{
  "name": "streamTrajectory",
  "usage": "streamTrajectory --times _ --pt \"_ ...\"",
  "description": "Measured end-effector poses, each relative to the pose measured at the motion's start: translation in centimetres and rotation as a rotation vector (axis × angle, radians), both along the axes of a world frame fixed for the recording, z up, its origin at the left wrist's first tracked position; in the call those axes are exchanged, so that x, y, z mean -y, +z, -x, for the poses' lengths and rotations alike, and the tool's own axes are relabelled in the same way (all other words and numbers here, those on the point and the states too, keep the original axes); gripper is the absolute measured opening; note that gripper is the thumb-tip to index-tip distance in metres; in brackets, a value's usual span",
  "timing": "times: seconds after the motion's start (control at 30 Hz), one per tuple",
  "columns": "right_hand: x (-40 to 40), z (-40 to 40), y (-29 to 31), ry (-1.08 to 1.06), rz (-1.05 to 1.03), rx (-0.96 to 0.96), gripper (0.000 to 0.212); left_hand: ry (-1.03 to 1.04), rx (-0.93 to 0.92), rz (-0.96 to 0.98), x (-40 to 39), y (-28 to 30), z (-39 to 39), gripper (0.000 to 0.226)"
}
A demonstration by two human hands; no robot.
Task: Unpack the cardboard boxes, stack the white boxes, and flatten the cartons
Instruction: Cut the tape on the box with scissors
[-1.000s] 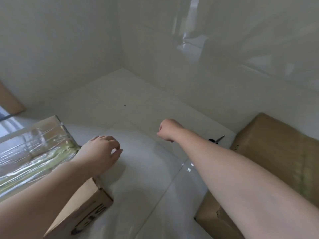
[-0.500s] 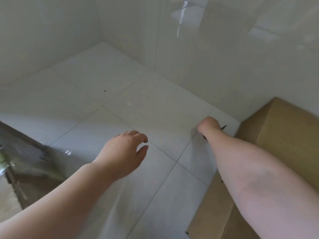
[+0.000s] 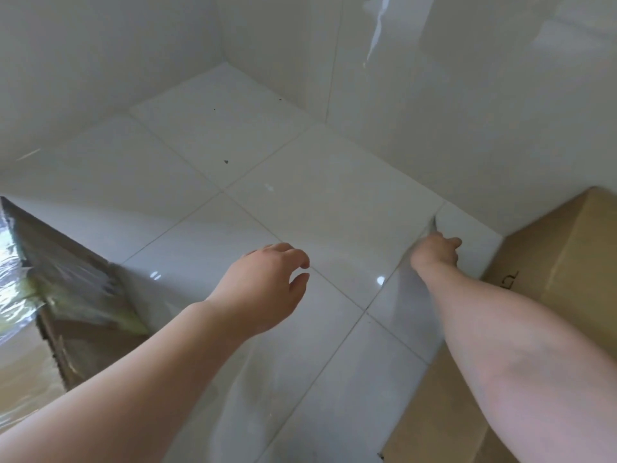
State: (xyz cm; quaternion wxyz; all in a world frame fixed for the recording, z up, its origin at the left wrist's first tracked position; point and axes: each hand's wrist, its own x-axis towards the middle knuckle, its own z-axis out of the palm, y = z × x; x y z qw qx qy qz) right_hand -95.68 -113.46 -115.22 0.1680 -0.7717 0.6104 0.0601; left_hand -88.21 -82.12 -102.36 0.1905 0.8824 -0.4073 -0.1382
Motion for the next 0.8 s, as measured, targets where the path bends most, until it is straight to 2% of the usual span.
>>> streamTrajectory --times 0.1,0.23,0.47,0.53,0.6,0.63,0.7,0.8 --pt "-0.6 -0.7 0.3 0.018 -0.006 -0.039 0.042 0.011 -0.009 -0.023 -0.8 0.6 0.0 0.026" --pt "-2.3 -1.2 1.2 0.161 -0.033 -0.134 0.029 -0.004 0.012 -0.086 -2.3 2.0 -0.3 0.027" --pt "-7.9 -0.2 2.8 0.379 -0.082 -0.223 0.025 -0.009 0.112 -0.151 -6.6 4.6 -1.4 0.028" --pt "-10.3 0.2 3.9 0.457 -0.195 -0.284 0.024 -0.009 0.130 -0.178 -8.8 5.7 -1.7 0.028" --pt "-12.1 0.1 5.5 0.551 -0.347 -0.333 0.013 0.002 0.142 -0.214 -11.5 7.0 -2.1 0.026" --pt "-12.9 -0.1 6.4 0.589 -0.405 -0.328 0.005 0.011 0.142 -0.233 -12.9 7.6 -2.3 0.025" --pt "-14.3 -0.8 8.1 0.640 -0.443 -0.237 0.015 0.043 0.139 -0.258 -15.4 8.9 -2.7 0.023" --pt "-16.8 -1.9 11.5 0.706 -0.364 -0.049 0.014 0.085 0.165 -0.273 -18.7 10.5 -3.1 0.026"
